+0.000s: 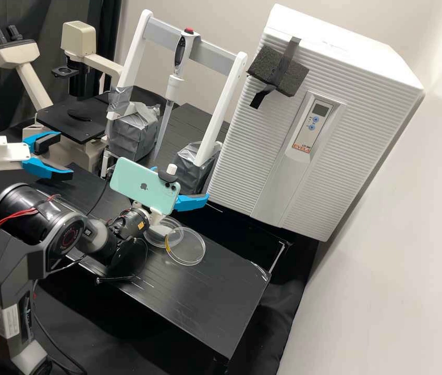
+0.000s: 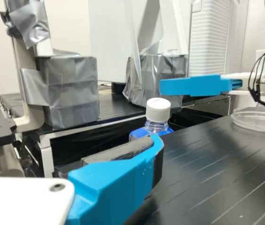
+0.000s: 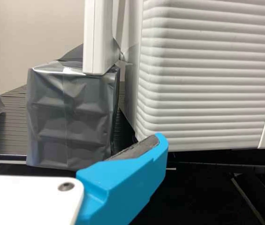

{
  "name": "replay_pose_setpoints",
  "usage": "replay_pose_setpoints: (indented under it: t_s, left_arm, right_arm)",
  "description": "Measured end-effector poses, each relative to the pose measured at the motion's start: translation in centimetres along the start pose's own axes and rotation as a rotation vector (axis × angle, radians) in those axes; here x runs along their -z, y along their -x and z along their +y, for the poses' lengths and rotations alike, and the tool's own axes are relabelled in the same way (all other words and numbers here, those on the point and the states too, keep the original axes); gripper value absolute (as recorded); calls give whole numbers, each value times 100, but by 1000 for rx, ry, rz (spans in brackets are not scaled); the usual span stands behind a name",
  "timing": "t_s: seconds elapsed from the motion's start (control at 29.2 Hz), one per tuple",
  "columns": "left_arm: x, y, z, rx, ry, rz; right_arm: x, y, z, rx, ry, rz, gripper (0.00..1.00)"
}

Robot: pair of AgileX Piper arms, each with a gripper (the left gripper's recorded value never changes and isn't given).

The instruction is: Open the bottle

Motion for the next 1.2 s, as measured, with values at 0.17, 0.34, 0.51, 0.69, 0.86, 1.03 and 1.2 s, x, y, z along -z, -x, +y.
replay_pose_setpoints:
  t_s: [0.17, 0.34, 0.51, 0.69, 0.86, 1.03, 1.2]
  left_arm:
    - [10, -2, -27, 8, 4, 4]
    - [10, -2, -27, 8, 4, 4]
    - [10, -2, -27, 8, 4, 4]
    - [10, -2, -27, 8, 4, 4]
    - [10, -2, -27, 8, 4, 4]
    - [10, -2, -27, 8, 4, 4]
    - [10, -2, -27, 8, 4, 4]
  right_arm:
    - [0, 0, 0, 0, 0, 0, 100]
    - [0, 0, 0, 0, 0, 0, 100]
    - [16, 29, 17, -4, 0, 4, 100]
    - [132, 164, 161, -51, -3, 43, 100]
    - [353, 358, 206, -75, -15, 135, 100]
    - [567, 525, 40, -22, -21, 249, 100]
    - [605, 604, -148, 56, -8, 273, 100]
